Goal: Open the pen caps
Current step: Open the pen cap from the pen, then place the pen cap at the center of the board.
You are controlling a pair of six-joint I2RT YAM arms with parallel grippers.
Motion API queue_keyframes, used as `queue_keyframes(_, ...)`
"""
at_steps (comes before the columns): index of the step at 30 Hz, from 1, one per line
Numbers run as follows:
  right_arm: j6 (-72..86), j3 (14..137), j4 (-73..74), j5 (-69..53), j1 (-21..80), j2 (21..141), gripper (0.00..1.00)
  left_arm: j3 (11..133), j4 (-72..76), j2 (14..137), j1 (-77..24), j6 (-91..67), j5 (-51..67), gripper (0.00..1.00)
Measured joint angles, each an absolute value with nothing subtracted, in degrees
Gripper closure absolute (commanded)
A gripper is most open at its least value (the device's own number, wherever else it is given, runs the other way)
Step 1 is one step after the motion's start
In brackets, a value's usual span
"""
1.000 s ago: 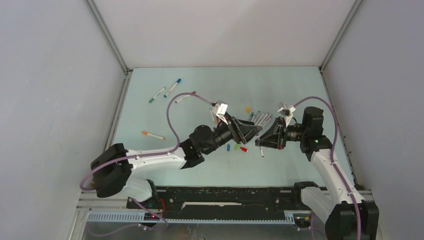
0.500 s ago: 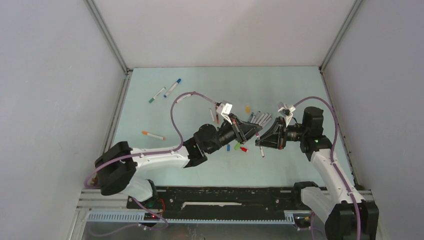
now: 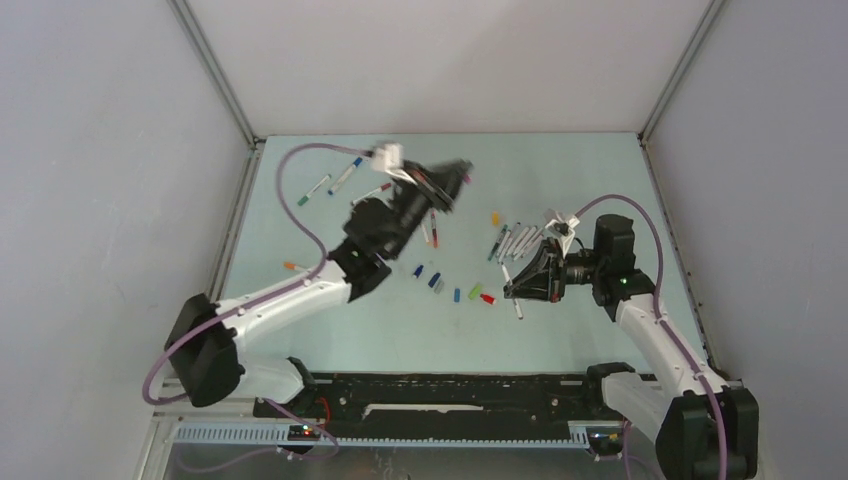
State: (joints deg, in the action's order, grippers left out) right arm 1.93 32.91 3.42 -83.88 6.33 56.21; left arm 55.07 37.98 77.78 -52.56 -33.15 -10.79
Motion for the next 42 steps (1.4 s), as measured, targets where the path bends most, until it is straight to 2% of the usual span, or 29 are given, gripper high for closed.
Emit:
queue_keyframes(3,1.9,32.6,3.4,-84.5,7.0,56.2,1.0,58.1,41.2,75.0,-47.3,-31.9,-15.9,1.0)
queue_keyframes(9,-0.5,32.6,4.7,-83.4,5.0,55.5,1.0,58.5,42.3,70.2,-47.2,-31.5,-15.6,1.0)
queue_keyframes(19,-13.6,36.1,17.1,-71.1,-6.9,51.4,1.0,47.8,25.3,65.6,-43.7,-38.0,3.3,1.0)
queue_keyframes(22,-14.0,36.1,18.0,-68.0,-8.5,51.4,1.0,47.5,18.9,69.9,-44.5,-39.3,10.0,1.0)
queue_keyframes(26,-14.0,36.1,18.3,-66.2,-9.1,51.7,1.0,48.9,8.2,76.8,-48.9,-37.4,12.2,0.99)
queue_keyframes(34,-13.3,36.1,18.3,-63.1,-11.0,52.2,1.0,62.3,-9.0,95.4,-60.1,-32.9,7.9,0.98)
queue_keyframes(42,-10.2,36.1,17.5,-59.4,-13.3,53.8,1.0,73.6,-15.1,107.6,-63.3,-32.5,3.8,0.94)
